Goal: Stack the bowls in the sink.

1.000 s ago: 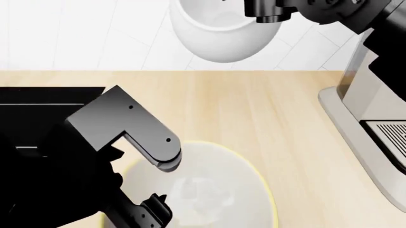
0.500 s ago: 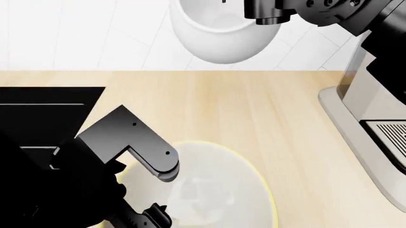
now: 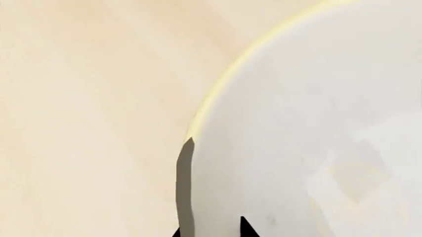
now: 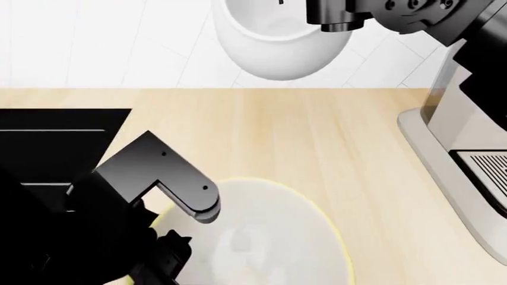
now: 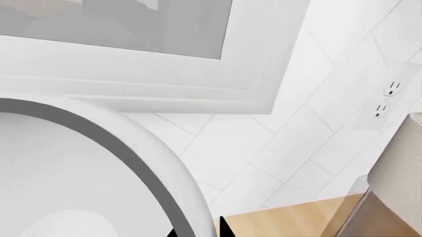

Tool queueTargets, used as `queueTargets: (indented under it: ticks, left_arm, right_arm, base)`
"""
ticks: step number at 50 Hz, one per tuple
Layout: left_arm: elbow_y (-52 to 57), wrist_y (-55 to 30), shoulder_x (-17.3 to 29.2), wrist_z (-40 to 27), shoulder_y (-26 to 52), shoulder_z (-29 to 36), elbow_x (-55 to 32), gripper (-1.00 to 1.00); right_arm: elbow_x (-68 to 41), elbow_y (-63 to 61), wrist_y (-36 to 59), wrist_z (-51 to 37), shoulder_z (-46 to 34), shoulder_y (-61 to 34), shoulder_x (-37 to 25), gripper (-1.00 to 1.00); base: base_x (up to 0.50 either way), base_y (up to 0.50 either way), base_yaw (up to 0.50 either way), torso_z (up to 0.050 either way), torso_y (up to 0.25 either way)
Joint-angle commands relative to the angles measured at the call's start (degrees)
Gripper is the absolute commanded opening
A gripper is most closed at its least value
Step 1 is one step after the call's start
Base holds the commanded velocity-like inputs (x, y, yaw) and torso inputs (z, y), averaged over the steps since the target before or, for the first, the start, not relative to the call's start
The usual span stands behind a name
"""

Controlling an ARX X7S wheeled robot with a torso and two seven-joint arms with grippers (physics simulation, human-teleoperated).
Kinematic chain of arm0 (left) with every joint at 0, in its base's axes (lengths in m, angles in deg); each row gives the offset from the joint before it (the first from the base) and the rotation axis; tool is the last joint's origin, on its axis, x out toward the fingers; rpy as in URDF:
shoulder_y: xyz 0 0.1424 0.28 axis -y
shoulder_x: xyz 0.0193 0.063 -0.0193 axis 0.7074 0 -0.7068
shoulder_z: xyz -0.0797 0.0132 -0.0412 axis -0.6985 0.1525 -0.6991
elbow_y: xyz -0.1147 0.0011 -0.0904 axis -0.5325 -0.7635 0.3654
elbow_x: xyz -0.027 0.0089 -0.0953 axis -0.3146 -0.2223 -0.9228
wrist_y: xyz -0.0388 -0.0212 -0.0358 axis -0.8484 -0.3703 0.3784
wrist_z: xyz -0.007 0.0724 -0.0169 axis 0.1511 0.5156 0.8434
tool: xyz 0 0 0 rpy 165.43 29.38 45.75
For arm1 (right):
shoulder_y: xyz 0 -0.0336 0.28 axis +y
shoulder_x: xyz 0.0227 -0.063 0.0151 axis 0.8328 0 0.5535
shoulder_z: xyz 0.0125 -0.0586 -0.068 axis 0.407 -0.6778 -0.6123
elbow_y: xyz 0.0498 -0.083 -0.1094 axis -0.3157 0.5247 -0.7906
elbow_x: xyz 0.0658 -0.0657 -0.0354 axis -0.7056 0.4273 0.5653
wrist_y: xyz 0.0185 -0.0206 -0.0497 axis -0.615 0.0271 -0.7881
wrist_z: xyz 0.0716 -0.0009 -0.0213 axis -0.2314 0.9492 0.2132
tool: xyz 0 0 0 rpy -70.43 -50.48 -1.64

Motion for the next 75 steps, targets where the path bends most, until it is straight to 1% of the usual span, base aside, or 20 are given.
queueTargets:
  ticks: [1,15,26,36,41,46,57,75]
  left_arm:
    - [-0.04,1.68,0.95,1.12,0.14,-1.1,-0.03,-1.0]
    - [-0.86,3.04,4.51,1.3,1.67,-3.27,1.01,-1.0]
    - [-0.16,3.3,8.5,1.98,2.62,-5.04,0.84,-1.0]
    - [1.28,7.03,13.3,5.84,3.29,-10.19,0.86,-1.0]
    - [2.82,11.24,15.96,8.37,3.48,-13.49,0.09,-1.0]
    - [3.75,14.29,17.24,10.11,3.72,-15.6,-0.88,-1.0]
    - [3.18,17.33,19.26,12.84,5.58,-19.59,-2.26,-1.0]
    - [3.49,16.15,26.43,14.62,5.48,-21.98,-2.92,-1.0]
  right_arm:
    - [1.3,-0.77,0.17,-0.59,0.75,-0.31,-0.79,-1.0]
    - [0.94,-5.31,-0.06,-3.92,1.87,-1.49,-4.43,-1.0]
    - [1.0,-6.21,0.14,-5.04,2.23,-2.11,-5.22,-1.0]
    - [1.28,-6.24,-0.14,-5.18,2.39,-1.68,-5.54,-1.0]
    - [1.57,-5.75,-0.43,-4.97,2.32,-1.11,-5.37,-1.0]
    - [1.84,-5.27,-0.54,-4.63,2.26,-0.73,-5.2,-1.0]
    - [1.86,-5.65,-0.54,-4.88,2.49,-0.33,-5.45,-1.0]
    - [2.61,-6.55,-1.93,-6.77,3.25,-0.57,-6.38,-1.0]
  base:
    - [0.0,0.0,0.0,0.0,0.0]
    - [0.0,0.0,0.0,0.0,0.0]
    - [0.0,0.0,0.0,0.0,0.0]
    - [0.0,0.0,0.0,0.0,0.001]
    - [0.0,0.0,0.0,0.0,0.0]
    - [0.0,0.0,0.0,0.0,0.0]
    - [0.0,0.0,0.0,0.0,0.001]
    - [0.0,0.0,0.0,0.0,0.001]
